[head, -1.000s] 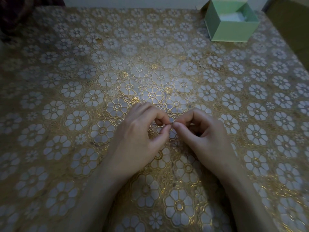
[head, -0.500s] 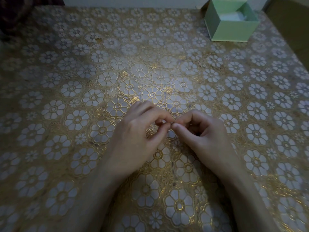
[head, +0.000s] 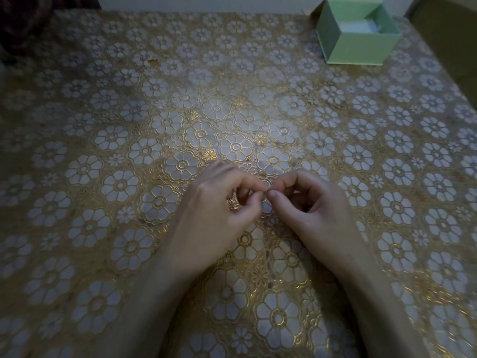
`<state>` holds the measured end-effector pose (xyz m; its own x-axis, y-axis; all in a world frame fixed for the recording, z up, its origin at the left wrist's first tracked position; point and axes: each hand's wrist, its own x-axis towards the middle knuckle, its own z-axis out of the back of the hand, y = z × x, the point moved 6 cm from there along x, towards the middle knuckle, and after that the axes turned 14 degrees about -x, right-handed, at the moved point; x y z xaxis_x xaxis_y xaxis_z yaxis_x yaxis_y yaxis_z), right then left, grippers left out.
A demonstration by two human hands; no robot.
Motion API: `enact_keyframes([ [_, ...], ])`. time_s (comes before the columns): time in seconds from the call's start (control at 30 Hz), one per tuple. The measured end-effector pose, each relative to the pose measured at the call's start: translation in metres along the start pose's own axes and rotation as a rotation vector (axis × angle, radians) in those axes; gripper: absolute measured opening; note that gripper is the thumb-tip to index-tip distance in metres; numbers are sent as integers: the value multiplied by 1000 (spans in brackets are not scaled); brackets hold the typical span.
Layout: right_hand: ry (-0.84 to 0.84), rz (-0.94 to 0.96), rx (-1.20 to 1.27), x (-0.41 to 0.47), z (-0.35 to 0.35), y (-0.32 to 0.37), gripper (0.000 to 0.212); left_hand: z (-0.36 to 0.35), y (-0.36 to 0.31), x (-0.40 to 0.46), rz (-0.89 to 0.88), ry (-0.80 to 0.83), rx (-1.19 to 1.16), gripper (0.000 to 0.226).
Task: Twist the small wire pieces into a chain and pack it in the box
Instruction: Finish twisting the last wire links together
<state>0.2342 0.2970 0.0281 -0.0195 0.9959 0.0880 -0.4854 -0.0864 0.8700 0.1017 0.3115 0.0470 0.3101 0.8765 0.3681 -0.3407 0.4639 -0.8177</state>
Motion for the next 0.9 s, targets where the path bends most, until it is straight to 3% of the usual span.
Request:
enact_keyframes([
  [0.9, -3, 26, 38, -1, 0, 1, 11, 2, 0, 0, 15, -45, 55, 12],
])
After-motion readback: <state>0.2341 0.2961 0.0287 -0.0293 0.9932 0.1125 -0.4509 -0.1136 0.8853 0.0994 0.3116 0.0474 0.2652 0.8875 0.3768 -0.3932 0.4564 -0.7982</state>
